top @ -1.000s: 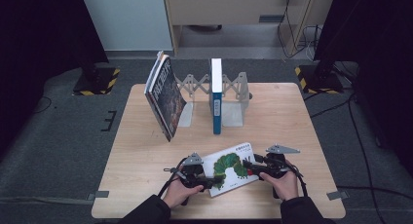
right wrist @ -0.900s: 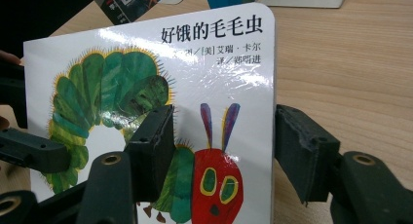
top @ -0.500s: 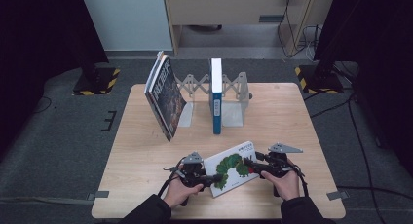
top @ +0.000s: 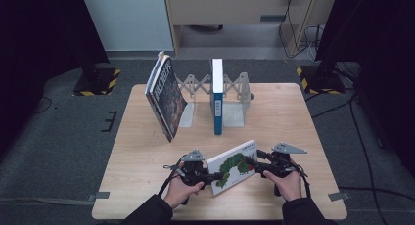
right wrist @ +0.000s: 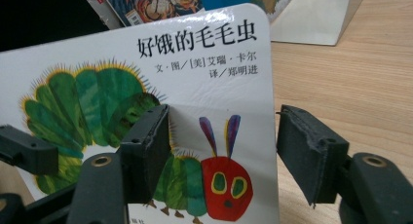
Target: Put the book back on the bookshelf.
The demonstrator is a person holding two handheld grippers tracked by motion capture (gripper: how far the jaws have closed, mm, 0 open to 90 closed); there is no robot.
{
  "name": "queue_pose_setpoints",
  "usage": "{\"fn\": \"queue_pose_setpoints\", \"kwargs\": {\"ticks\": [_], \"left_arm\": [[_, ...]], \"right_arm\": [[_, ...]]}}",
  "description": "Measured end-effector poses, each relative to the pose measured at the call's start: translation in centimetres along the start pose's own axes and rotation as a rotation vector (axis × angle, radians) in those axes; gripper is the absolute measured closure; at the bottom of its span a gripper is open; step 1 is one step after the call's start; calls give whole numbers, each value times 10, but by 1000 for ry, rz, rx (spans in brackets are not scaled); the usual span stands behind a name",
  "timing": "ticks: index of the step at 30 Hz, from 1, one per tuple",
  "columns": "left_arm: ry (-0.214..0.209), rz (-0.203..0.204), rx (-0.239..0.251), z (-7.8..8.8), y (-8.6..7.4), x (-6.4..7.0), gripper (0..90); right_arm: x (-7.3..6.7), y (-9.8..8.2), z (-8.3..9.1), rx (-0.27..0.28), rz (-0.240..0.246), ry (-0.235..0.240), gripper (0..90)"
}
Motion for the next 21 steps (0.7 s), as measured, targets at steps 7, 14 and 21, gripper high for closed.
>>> {"fn": "queue_pose_setpoints", "kwargs": {"ticks": [7,14,21], "left_arm": [[24,-2,14,9,5,1,742],[45,19,35,22,11,0,744],[72,17,45,32,15,-1,744]], "right_arm": [[2,0,1,-7,4,-17,328],[15,-1,9,-3,-5,-101,286],[26,-5,14,-50,12,-212,283]]}}
Point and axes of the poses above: each handheld gripper's, and its own axes: z roughly backward along the jaws, y roughly out of its top, x roughly to its right, the point moved 4 cm from there along -z, roughly forward along the jaws, and after that the axes turned 15 degrees about -x, right-handed, at the moved point
